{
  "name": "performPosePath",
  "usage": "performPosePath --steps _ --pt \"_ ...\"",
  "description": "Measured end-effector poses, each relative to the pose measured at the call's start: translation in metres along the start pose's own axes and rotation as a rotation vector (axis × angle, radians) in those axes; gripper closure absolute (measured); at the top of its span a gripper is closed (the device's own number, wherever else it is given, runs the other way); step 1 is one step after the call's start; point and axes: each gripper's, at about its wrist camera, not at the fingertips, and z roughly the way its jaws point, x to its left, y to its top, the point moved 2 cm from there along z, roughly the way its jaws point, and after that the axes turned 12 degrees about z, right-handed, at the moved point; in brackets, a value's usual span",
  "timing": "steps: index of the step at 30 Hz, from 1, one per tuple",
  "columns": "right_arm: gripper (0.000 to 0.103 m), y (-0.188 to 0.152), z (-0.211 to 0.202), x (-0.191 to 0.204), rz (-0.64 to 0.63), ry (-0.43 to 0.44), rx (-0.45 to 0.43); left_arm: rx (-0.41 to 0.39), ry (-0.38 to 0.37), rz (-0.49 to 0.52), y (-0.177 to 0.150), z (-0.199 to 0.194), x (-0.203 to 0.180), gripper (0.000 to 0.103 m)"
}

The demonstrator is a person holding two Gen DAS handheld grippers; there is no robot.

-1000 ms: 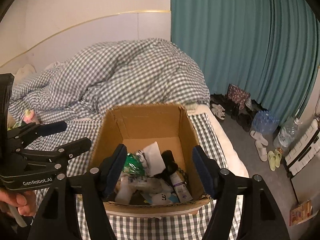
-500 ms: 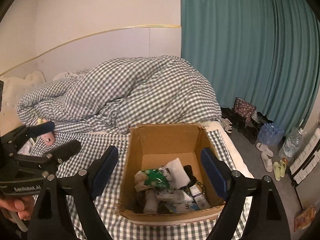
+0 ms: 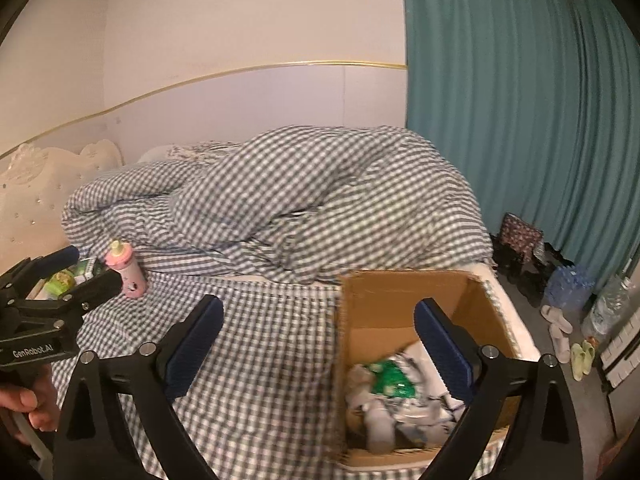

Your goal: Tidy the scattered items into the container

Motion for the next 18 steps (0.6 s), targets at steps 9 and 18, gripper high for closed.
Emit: performPosePath --steps 9,18 --pt "0.000 -0.012 0.023 0.049 -0.056 0.058 0.034 0.018 0.086 -0.057 -0.023 -0.014 0.062 0.000" --pt "0.000 -0.017 0.033 0.086 -0.072 0.104 0.048 0.024 0.156 -0.053 -0.041 -0.040 0.095 0.000"
